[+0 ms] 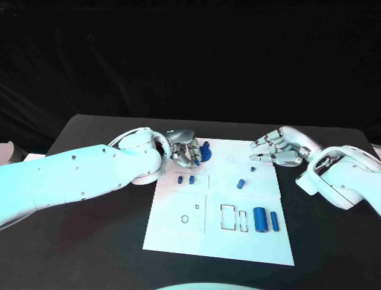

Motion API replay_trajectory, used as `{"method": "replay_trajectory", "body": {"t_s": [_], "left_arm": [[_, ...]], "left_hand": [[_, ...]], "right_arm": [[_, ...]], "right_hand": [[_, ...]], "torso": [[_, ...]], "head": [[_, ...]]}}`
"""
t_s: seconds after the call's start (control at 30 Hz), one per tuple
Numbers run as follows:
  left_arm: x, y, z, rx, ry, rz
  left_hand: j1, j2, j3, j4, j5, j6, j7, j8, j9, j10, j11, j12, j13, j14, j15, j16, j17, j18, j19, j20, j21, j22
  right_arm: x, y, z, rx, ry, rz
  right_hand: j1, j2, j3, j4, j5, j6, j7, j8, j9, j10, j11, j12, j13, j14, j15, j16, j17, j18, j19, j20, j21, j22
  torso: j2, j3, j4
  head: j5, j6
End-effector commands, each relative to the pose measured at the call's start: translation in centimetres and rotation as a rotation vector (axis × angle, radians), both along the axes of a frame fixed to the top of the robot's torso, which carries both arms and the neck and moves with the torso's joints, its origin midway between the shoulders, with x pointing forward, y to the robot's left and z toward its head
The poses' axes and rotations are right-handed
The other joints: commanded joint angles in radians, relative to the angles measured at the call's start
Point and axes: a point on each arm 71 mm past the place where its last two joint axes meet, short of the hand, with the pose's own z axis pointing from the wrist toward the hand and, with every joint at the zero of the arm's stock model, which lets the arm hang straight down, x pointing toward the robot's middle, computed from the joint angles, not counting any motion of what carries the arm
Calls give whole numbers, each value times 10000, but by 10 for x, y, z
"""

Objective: Assemble the parts on the task board

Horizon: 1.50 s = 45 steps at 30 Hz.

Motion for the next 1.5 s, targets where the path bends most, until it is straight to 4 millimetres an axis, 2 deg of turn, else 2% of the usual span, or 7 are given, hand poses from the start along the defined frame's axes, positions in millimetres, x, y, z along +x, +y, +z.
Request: {"method": "replay_trajectory", "body": {"t_s": [0.03,0.23,0.37,0.73,1.37,1.5], "left_arm": [[0,5,1,-377,174,208],[1,15,2,-311,82,374],[1,17,0,-198,188,347],[4,16,-7,225,666,329],[6,13,-14,526,890,365],[6,12,-14,543,884,374]], "left_hand": [[-90,16,41,-35,-1,68,35,-63,-7,84,-12,-29,-9,406,96,10,-11,-181,161,51,-39,-2],[-90,16,41,-35,-1,68,35,-63,-7,84,-12,-29,-9,406,96,10,-11,-181,161,51,-39,-2],[-98,9,48,-52,-2,91,33,-73,-8,108,-13,-49,-6,405,96,12,-14,-181,162,54,-33,5],[-150,-9,40,-52,-8,112,27,-98,-13,133,-12,-90,-5,402,98,13,-27,-177,156,59,-45,0],[-211,-20,24,-47,-15,114,16,-139,-23,143,-14,-143,-5,398,99,11,-46,-154,128,63,-142,-73],[-211,-20,25,-47,-15,114,15,-141,-24,142,-15,-145,-5,398,99,12,-44,-153,127,63,-147,-77]], "right_arm": [[-1,1,-1,-6,15,121],[-1,1,-1,-6,21,119],[-1,1,-1,-7,25,120],[-1,1,-1,-4,35,130],[-1,2,-1,-7,57,164],[-1,2,-1,-7,61,170]], "right_hand": [[21,118,-66,2,62,37,-8,30,11,-84,5,-40,-10,830,-57,-29,1785,94,-81,8,-37,129],[21,118,-66,2,62,37,-8,30,11,-84,5,-40,-10,830,-57,-29,1785,94,-81,8,-37,129],[21,118,-66,2,62,37,-8,30,11,-84,5,-40,-10,830,-57,-29,1785,94,-81,8,-37,129],[21,118,-66,2,62,37,-8,30,11,-84,5,-40,-10,830,-57,-29,1785,94,-81,8,-37,129],[24,135,-85,5,69,42,-9,31,13,-88,5,-47,-18,828,-56,-39,1776,94,-82,9,-42,125],[24,135,-85,5,69,42,-9,31,13,-88,5,-47,-18,828,-56,-39,1776,94,-82,9,-42,125]], "torso": [[4,1,0],[5,-6,-1],[2,5,-6],[10,11,-17],[10,-9,-10],[6,1,-9]], "head": [[-8,-17],[-26,-18],[-10,-29],[37,-23],[88,-73],[99,-72]]}}
